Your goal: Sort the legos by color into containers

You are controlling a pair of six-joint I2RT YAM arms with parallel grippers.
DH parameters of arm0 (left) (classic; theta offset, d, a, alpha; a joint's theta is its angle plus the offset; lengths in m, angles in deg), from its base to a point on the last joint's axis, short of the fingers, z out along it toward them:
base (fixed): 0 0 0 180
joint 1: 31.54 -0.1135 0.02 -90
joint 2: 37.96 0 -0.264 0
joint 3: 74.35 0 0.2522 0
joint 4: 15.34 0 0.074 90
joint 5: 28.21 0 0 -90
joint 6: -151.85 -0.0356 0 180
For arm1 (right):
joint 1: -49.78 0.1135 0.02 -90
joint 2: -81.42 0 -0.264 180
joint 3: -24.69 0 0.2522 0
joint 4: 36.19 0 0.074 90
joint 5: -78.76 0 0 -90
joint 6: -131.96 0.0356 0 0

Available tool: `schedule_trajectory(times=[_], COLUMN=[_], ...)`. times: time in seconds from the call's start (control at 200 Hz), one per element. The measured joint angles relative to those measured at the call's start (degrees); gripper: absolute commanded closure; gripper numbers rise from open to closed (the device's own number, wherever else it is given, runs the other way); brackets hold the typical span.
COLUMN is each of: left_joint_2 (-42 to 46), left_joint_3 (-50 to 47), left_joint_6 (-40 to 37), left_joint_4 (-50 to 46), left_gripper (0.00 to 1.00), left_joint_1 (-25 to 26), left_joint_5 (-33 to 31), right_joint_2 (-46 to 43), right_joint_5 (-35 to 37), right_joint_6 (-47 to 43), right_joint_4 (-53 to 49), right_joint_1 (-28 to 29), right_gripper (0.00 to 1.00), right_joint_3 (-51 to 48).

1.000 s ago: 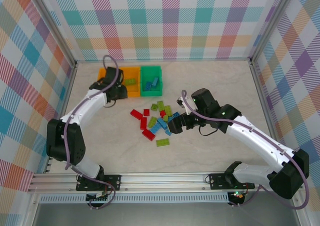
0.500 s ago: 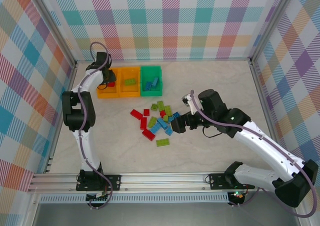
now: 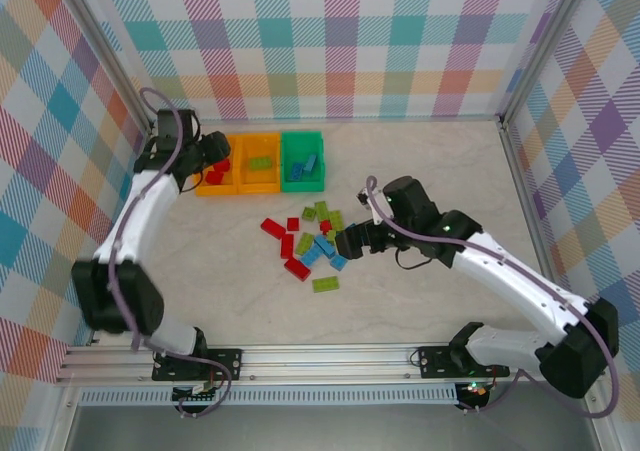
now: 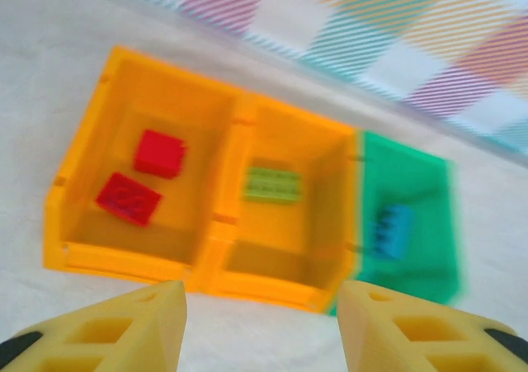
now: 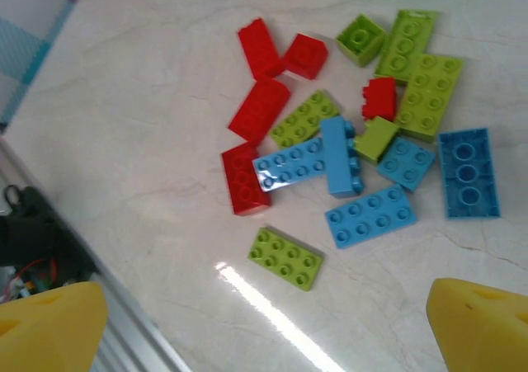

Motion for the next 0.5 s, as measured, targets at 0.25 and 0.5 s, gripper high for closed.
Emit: schedule_trajectory(times=[0.25,0.5], left_joint_2=[23.8,35.5], left_joint_3=[-3.0,-11.7], left_joint_6=[-12.5,-26.0], left_joint_4=[-4.7,-14.3], left_gripper=[0.48,0.42], left_joint_1=[21.6,27.1], left_joint_5=[3.4,10.3], right_joint_2=[14.3,26.0], right_joint_5=[8.3,11.0], right_joint_6=[0.3,-2.7], right_joint_4=[1.6,3.6], right_joint_1=[0.0,-2.7], right_gripper=[0.0,0.18], right_joint_3=[4.6,8.2])
